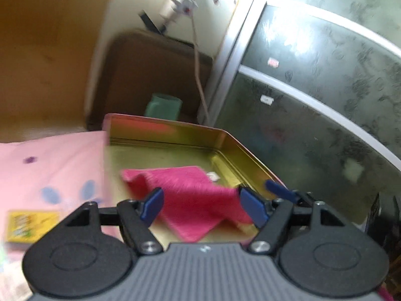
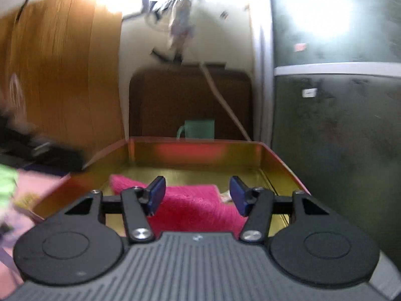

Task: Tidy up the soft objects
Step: 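Carry the pink towel into the pink tin and open the right gripper, then grasp the white tagged packet with the right gripper and lower it into the tin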

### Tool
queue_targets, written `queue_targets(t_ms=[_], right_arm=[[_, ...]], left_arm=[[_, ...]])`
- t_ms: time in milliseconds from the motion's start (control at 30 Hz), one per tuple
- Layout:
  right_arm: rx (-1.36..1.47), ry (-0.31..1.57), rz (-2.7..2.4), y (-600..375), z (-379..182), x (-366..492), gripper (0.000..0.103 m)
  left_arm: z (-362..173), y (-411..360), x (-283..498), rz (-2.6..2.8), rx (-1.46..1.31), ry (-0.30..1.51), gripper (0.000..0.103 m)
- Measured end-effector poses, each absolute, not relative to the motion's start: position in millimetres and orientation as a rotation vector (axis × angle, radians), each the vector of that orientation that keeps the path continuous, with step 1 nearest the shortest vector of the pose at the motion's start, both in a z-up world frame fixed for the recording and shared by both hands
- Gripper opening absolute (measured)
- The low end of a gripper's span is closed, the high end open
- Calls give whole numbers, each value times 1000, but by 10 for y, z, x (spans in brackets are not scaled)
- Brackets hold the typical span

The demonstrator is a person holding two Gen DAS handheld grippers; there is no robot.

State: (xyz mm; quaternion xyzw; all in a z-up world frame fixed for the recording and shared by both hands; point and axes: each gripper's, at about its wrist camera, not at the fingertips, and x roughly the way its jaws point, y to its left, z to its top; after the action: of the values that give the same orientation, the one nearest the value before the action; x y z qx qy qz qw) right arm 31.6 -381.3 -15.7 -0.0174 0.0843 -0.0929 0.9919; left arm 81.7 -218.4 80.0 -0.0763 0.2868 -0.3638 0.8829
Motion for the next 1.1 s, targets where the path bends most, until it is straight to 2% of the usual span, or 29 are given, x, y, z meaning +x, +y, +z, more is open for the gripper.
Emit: queue_targets(t_ms=[133, 233, 500, 633, 967, 1033, 1067, 1100], right_arm=[[39, 71, -76, -3669, -152, -13, 59], [28, 71, 81, -3293, -189, -120, 59], [-100, 354, 415, -2279, -442, 195, 60], [-136, 427, 456, -2055, -488, 394, 65], [75, 576, 451, -2072, -584, 718, 65], [80, 592, 472, -2053, -596, 727, 61], [80, 594, 479, -2035, -588, 717, 50], [64, 582, 472, -2009, -569, 679, 47]], left_arm=[[777, -1427, 439, -724, -197, 539, 70], [648, -699, 173, -637, -243, 521, 68], [184, 577, -126, -334, -370, 551, 68], [0, 822, -92, -287, -446, 562, 70], [-3, 820, 32, -397, -579, 565, 68], [16, 731, 123, -420, -578, 589, 55], [14, 656, 187, -426, -563, 618, 42], [1, 596, 242, -433, -556, 642, 39]])
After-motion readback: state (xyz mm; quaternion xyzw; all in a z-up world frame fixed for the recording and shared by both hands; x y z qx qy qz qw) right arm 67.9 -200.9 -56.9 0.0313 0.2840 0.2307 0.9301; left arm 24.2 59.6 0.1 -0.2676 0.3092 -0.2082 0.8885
